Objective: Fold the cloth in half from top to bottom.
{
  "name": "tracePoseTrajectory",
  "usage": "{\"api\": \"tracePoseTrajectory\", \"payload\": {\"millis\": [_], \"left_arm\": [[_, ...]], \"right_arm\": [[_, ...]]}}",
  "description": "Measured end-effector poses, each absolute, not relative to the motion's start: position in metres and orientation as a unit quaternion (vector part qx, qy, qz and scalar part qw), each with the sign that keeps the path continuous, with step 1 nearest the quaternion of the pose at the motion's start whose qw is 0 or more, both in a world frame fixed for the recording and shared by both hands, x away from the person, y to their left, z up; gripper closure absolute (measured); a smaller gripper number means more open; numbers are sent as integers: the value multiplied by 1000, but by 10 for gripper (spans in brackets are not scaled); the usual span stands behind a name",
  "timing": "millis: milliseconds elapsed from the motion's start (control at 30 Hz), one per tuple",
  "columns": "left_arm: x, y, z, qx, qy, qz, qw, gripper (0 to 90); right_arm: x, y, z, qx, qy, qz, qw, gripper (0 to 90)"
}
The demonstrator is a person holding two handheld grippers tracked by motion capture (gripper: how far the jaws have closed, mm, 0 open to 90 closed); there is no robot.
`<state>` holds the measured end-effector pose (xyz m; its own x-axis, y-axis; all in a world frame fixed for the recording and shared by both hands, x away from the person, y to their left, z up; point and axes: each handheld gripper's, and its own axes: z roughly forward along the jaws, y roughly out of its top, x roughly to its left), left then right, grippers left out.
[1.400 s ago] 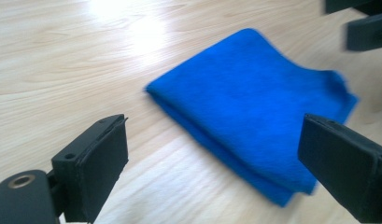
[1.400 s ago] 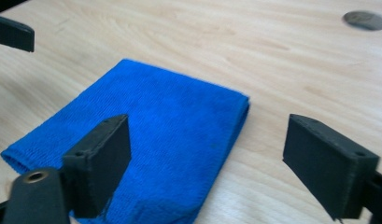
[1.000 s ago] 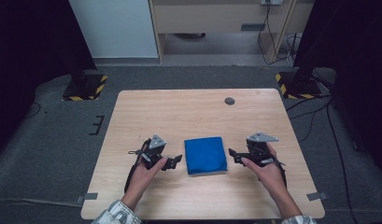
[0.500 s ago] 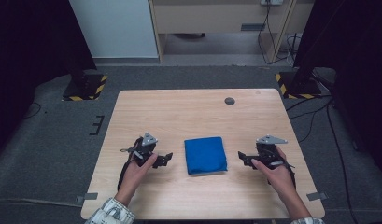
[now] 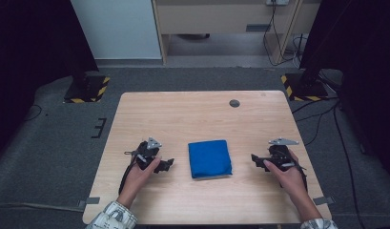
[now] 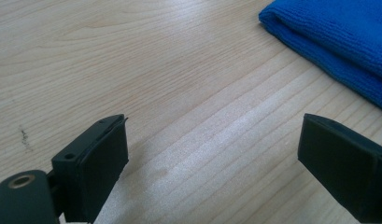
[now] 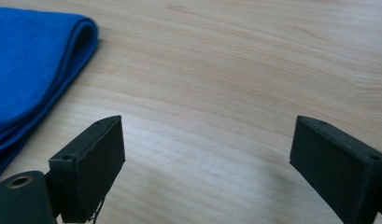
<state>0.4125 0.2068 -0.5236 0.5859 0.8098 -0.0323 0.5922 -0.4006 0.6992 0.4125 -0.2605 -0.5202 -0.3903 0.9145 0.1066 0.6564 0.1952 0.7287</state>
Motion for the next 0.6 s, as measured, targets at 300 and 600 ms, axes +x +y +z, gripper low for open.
{"api": "tracePoseTrajectory", "payload": {"millis": [300, 600], "left_arm": [[430, 216, -532, 814, 447, 182, 325, 87], [434, 222, -536, 805, 455, 188, 329, 53]], "right_arm": [[439, -278, -524, 543, 742, 345, 187, 104], [454, -279, -533, 563, 734, 327, 195, 97]]}}
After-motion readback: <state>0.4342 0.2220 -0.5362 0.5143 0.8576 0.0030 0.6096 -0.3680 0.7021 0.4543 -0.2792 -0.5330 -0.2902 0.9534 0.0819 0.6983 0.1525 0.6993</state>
